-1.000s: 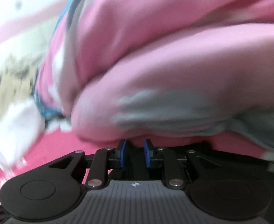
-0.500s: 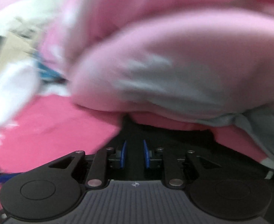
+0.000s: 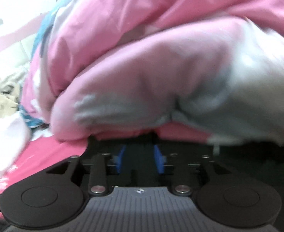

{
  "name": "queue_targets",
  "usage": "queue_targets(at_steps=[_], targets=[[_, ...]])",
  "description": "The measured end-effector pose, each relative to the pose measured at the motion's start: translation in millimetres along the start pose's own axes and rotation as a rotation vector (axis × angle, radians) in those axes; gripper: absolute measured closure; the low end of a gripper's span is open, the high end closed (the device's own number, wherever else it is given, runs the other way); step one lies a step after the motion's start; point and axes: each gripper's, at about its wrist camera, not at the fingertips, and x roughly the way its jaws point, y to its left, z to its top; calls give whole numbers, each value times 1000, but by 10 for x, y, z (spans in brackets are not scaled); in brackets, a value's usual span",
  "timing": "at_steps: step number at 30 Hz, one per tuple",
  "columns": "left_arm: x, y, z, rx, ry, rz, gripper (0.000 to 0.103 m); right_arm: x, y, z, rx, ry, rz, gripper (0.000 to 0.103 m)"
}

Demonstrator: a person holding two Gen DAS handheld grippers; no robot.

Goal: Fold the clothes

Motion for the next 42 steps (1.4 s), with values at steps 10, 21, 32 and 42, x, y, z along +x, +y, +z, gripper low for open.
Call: queue_targets(at_steps=[10, 21, 32, 42], targets=[[20, 4, -8, 22, -3, 6, 48, 213, -243, -177, 187, 138, -33, 66], [14, -7, -10, 27, -2, 9, 48, 108, -62, -244, 106, 49, -134, 103], [17, 18, 10, 23, 3, 5, 48, 200, -137, -330, 131, 43, -244, 101], [-6, 41, 26, 23, 4, 8, 48, -449, 622, -628, -321, 32, 7, 80]])
